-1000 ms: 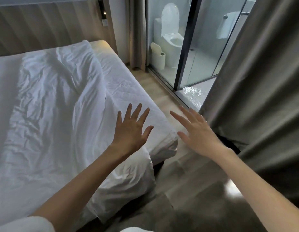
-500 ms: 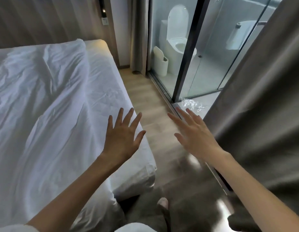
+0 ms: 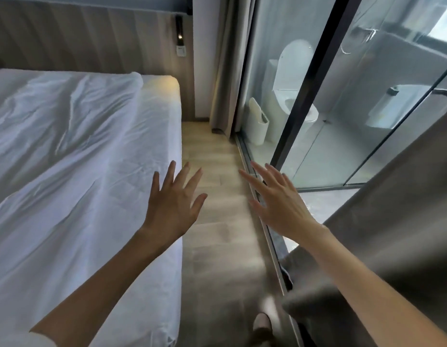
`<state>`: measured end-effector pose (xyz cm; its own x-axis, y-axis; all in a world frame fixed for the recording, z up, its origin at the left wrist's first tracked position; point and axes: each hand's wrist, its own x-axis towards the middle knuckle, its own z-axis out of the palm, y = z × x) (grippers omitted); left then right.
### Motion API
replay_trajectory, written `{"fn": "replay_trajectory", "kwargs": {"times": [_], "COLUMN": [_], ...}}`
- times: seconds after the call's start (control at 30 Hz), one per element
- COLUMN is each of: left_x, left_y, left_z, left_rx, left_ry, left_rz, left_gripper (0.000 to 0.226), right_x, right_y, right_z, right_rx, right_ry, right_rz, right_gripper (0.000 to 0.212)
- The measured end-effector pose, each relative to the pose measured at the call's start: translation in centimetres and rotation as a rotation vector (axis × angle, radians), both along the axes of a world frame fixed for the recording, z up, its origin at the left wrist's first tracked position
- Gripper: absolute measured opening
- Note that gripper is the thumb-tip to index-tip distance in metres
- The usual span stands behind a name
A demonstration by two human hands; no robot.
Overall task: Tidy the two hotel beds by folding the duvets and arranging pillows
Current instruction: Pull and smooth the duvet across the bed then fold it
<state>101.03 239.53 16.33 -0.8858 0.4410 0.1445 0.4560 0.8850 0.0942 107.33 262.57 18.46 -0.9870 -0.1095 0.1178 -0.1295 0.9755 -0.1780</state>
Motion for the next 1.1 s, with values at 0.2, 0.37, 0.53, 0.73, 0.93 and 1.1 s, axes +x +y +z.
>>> {"fn": "replay_trajectory", "kwargs": {"times": [0.2,0.37,0.53,0.73,0.93,1.1], "left_x": [-3.1,-6.5,-12.1,-24.3,-39.2,-50.9], "left_y": [5.0,7.2,7.5,5.6,3.5,1.9], "left_z": [-0.3,0.5,1.0,-0.3,-0.7,0.1], "left_rx": [0.052,0.082,0.092,0.081,0.043,0.111], "left_ry": [-0.036,-0.018,0.038,0.079,0.059,0.014], "left_rz": [0.246,0.426,0.557,0.661,0.682,0.717], "left_gripper": [0.066,0.064,0.065,0.062,0.058,0.056], "right_x": [-8.8,-17.5,-26.9,-41.2,-56.4,-67.9], "right_y": [6.4,8.7,7.0,4.0,1.7,0.4], "right_z": [-0.2,0.9,0.7,-0.4,0.4,1.8], "right_rx": [-0.025,-0.013,-0.014,0.021,0.031,0.003], "right_ry": [-0.013,-0.010,0.018,0.041,0.028,0.041], "right_rz": [0.167,0.305,0.426,0.534,0.530,0.539], "right_gripper": [0.065,0.064,0.063,0.062,0.061,0.061]}}
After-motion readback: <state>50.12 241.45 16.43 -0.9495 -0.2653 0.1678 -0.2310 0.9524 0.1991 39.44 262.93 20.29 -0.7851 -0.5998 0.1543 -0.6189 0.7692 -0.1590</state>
